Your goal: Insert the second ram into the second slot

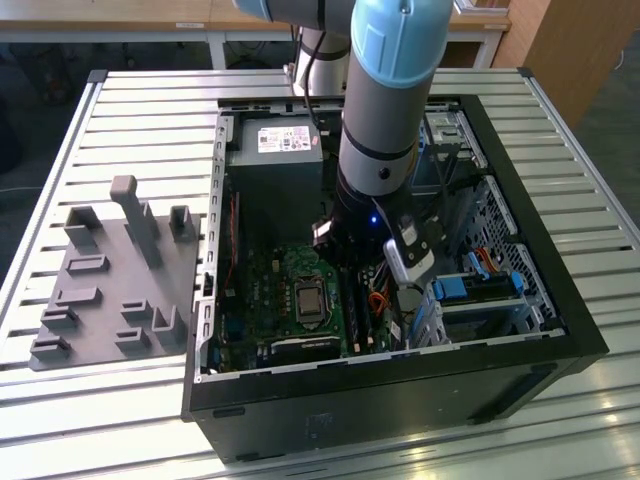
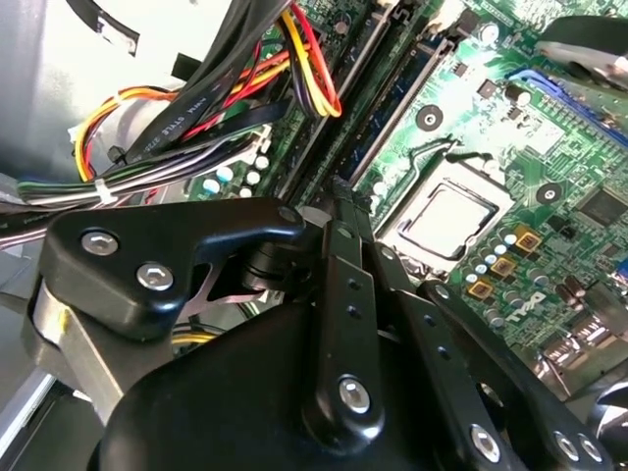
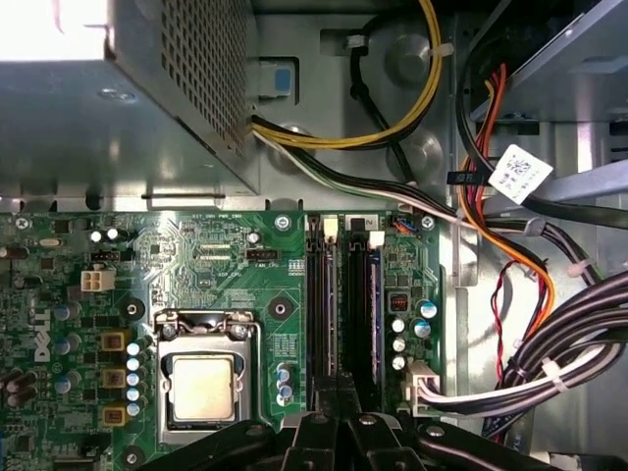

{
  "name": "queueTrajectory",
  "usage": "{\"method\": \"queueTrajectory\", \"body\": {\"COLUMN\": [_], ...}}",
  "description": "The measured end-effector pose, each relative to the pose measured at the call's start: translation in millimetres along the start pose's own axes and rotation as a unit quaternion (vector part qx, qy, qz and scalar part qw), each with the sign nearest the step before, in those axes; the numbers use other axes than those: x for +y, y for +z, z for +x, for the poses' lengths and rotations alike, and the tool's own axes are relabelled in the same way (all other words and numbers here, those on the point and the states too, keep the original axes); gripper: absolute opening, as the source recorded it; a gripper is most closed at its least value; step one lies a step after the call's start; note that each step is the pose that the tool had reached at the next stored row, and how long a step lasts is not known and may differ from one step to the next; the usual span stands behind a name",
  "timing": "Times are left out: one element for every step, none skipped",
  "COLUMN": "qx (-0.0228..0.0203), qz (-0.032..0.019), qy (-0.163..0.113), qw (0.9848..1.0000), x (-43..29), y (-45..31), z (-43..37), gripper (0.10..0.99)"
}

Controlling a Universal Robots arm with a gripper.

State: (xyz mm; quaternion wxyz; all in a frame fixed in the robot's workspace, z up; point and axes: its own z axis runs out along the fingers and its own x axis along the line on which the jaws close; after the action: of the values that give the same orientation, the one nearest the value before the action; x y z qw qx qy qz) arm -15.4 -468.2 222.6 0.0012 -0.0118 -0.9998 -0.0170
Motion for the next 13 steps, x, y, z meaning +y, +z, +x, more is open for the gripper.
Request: {"method": "queueTrajectory", "body": {"qx": [0.0000,0.0000,0.0001,0.0001,0.0001,0.0001,0.0000,0.0000,0.0001,0.0003,0.0004,0.0004,0.0003], "qz": [0.0000,0.0001,0.0003,0.0004,0.0004,0.0004,0.0000,0.0001,0.0004,0.0005,0.0005,0.0004,0.0002], "qy": [0.000,0.000,0.000,0.000,0.000,0.000,0.000,0.000,0.000,0.000,0.000,0.000,0.000], "qw": [1.0000,1.0000,1.0000,1.0000,1.0000,1.0000,1.0000,1.0000,1.0000,1.0000,1.0000,1.0000,1.0000], "x": [0.0,-0.1,-0.2,-0.2,-0.2,-0.3,-0.2,-0.2,-0.3,-0.4,-0.4,-0.4,-0.3], "y": [0.8,1.5,2.0,2.6,3.2,3.9,4.7,5.5,6.3,6.9,7.0,7.1,7.2], "z": [0.0,0.0,0.0,0.0,0.0,0.0,0.0,0.0,0.0,0.1,0.1,0.0,0.0], "gripper": [0.106,0.106,0.106,0.106,0.106,0.106,0.106,0.106,0.106,0.106,0.106,0.106,0.106]}}
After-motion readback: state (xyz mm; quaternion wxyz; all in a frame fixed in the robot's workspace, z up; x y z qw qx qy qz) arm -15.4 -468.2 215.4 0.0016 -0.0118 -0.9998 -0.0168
